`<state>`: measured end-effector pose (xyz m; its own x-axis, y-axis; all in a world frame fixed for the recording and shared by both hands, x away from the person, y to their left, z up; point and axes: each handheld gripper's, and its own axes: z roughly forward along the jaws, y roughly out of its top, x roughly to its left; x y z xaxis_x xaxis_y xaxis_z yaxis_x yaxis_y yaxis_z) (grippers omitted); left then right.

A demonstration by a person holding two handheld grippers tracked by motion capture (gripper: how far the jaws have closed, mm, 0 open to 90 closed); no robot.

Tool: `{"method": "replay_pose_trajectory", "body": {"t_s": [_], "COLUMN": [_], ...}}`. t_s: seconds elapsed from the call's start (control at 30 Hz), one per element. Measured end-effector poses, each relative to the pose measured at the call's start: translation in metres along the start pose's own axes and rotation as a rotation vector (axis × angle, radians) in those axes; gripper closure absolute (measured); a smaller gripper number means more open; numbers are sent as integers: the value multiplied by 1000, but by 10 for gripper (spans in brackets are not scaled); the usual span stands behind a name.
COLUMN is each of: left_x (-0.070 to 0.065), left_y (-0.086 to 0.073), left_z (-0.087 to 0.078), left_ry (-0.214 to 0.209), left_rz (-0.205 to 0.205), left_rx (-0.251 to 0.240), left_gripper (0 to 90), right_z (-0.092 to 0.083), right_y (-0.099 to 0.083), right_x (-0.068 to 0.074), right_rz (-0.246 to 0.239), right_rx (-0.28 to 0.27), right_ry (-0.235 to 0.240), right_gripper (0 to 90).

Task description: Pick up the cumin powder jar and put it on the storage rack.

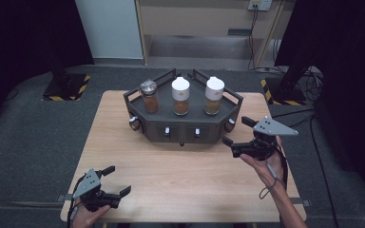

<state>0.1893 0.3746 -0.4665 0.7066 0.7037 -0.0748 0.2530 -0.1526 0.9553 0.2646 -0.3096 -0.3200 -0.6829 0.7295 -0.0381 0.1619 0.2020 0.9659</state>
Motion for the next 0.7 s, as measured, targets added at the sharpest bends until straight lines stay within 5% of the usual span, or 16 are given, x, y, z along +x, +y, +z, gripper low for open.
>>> {"method": "replay_pose_trajectory", "body": {"t_s": [0.7], "left_x": [0], "left_y": [-1], "left_z": [-1], "left_ry": [2], "left_rz": [-5], "left_rx": [-11], "left_gripper": [4], "right_z": [-52], "right_y": [-62], "right_x": [26], "right_rz": [6], "right_rx": [32], "right_ry": [-46], "right_gripper": [21]}}
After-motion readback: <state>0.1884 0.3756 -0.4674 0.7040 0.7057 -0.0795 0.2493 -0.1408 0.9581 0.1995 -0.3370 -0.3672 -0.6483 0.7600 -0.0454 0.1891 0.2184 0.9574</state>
